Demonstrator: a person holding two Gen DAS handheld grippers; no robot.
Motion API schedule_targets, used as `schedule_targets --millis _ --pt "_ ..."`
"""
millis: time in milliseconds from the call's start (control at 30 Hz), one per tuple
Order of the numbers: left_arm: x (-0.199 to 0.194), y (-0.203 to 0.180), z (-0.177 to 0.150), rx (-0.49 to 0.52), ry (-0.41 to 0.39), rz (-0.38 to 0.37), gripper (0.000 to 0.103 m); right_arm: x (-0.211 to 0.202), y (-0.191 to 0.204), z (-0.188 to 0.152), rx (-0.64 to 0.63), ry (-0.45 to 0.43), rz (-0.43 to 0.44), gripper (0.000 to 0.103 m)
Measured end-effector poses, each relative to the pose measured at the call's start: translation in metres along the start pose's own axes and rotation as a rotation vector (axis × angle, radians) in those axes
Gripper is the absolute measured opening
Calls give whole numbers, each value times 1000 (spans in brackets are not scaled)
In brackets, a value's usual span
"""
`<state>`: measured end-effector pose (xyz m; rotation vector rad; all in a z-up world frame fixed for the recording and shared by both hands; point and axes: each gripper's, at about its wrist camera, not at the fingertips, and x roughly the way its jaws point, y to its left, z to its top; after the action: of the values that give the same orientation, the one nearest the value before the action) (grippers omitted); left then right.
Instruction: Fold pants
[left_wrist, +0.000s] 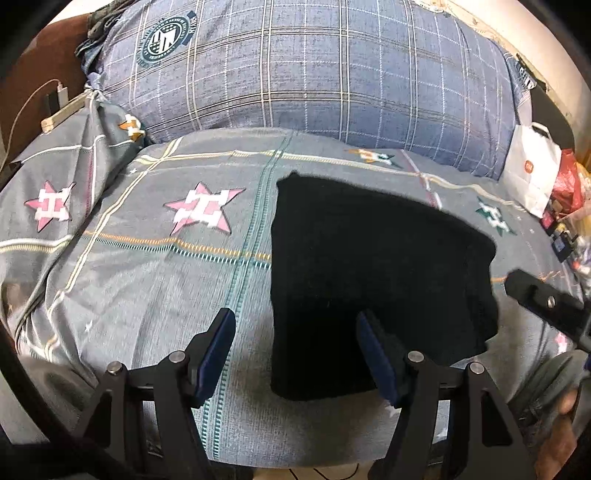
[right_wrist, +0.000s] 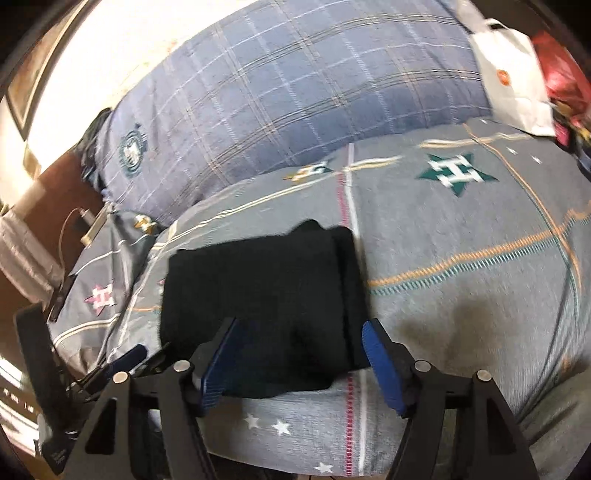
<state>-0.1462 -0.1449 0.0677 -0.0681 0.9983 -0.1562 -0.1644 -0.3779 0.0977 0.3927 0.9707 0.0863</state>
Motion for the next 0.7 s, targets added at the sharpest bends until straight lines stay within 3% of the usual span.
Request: schedule_targets --millis 100,133,300,400,467,567,700 --pt "-6 2 30 -7 21 -23 74 1 6 22 -40 9 32 80" --pt "-6 3 42 -6 33 -44 75 6 10 44 -54 23 63 81" --pt "3 7 84 -34 20 -117 75 22 13 74 -45 31 93 81" --pt "29 13 77 -30 28 -124 75 33 4 75 -9 8 99 81" --pt "55 19 62 -63 102 -172 75 45 -12 64 25 3 68 81" --pt "62 17 61 -105 134 -232 75 67 -31 55 80 80 -8 81" --pt "63 7 64 -56 106 -181 77 72 -45 62 174 98 16 81"
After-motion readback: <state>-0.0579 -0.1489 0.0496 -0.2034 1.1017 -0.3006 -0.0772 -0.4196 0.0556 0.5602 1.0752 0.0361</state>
